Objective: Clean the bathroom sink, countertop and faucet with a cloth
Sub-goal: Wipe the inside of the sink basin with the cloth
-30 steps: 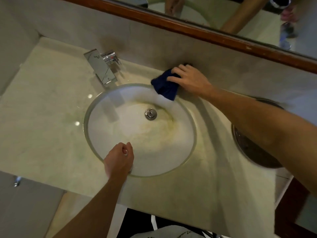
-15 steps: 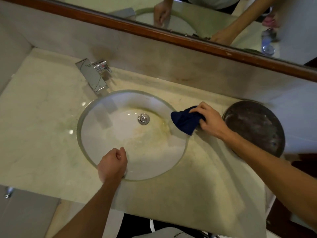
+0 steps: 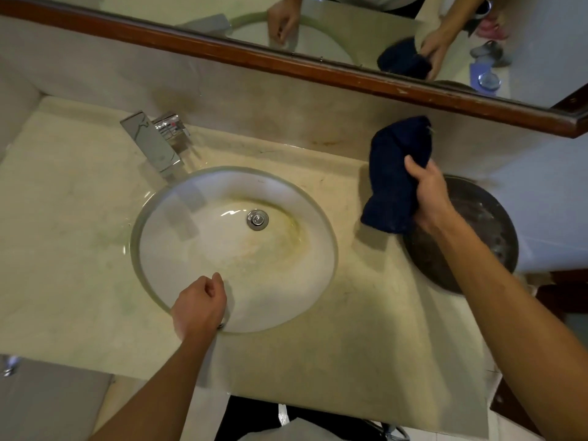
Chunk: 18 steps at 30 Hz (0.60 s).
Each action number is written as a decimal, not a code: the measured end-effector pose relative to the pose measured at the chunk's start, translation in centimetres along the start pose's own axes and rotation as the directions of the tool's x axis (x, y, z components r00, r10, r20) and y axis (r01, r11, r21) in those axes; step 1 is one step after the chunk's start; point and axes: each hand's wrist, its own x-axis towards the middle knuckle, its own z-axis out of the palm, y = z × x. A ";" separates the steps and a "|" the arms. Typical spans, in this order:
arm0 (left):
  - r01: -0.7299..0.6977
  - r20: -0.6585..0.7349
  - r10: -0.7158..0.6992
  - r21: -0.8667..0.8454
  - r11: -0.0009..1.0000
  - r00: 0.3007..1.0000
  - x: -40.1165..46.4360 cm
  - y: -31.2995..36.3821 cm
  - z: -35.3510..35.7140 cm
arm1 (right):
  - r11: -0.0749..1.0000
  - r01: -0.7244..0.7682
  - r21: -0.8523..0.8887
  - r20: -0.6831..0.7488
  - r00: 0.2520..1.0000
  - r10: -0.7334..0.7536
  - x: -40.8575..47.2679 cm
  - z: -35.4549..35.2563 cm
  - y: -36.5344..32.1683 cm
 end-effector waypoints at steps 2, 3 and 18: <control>-0.008 -0.005 0.008 0.008 1.000 1.000 0.0 0.0 0.1 | 0.835 0.252 -0.490 0.038 0.963 -0.268 2.1 -1.1 -0.4; -0.011 -0.004 0.011 0.013 1.000 1.000 0.1 0.0 0.1 | 0.670 0.331 -0.664 0.125 0.933 -0.337 3.1 -1.6 -0.1; -0.039 -0.010 0.039 0.035 0.999 0.999 0.2 -0.3 0.6 | 0.006 0.481 -0.877 0.471 0.860 -0.196 5.4 1.5 8.7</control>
